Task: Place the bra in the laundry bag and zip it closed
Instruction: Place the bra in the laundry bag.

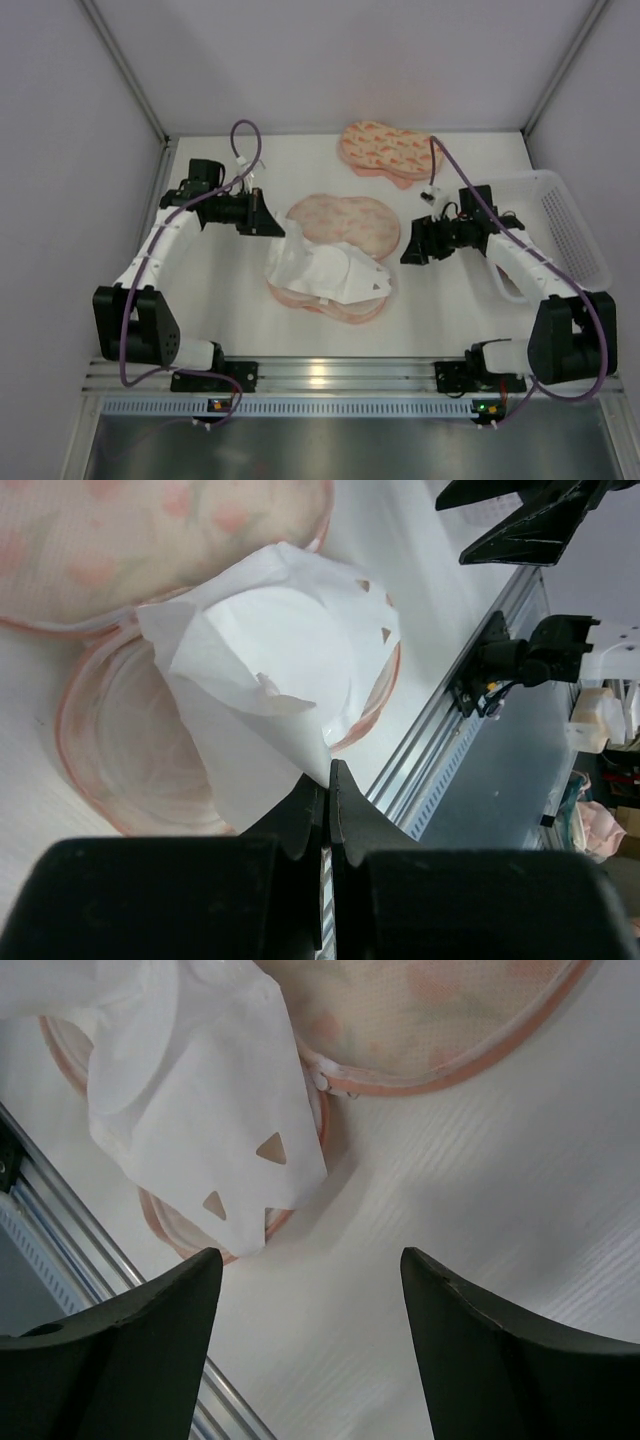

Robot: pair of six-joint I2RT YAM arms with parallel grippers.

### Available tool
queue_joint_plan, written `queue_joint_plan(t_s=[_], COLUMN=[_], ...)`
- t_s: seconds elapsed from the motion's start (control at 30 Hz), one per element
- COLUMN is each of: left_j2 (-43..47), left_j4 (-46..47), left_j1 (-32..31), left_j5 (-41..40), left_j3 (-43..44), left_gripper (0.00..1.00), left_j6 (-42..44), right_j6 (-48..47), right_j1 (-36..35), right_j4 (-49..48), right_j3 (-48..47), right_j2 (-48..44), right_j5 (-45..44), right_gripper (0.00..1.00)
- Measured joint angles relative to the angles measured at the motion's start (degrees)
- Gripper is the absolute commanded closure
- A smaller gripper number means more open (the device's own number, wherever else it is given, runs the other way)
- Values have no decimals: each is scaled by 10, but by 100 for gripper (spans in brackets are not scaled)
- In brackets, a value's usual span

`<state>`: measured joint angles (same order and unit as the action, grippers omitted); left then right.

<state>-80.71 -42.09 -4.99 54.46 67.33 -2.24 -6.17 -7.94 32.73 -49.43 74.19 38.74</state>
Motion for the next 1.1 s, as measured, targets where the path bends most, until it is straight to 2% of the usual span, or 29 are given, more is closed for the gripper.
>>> queue_joint_plan(t_s=[0.3, 0.6, 0.87, 0.97, 1.07, 1.1], left_j2=[-38, -49, -52, -52, -52, -52], left_j4=[-19, -21, -21, -21, -21, -21], left_j1=[2, 2, 2, 2, 2, 2], left_j5=[-31, -34, -34, -34, -34, -34], left_j3=[-19, -24, -24, -24, -24, -24], left_gripper=[100, 100, 100, 100, 100, 100], left_j6=[42, 52, 53, 53, 54, 54], right_j6=[-15, -57, -107, -121, -131, -134], right_j1=[-116, -192, -252, -268, -276, -277], right_j4=[-18, -29, -35, -38, -41, -41], right_j3=[-18, -60, -74, -74, -74, -74], right_j2=[79, 93, 130, 148, 161, 165], right_j5=[-57, -75, -110, -132, -152, -161], right_gripper=[29, 17, 14, 18, 31, 43])
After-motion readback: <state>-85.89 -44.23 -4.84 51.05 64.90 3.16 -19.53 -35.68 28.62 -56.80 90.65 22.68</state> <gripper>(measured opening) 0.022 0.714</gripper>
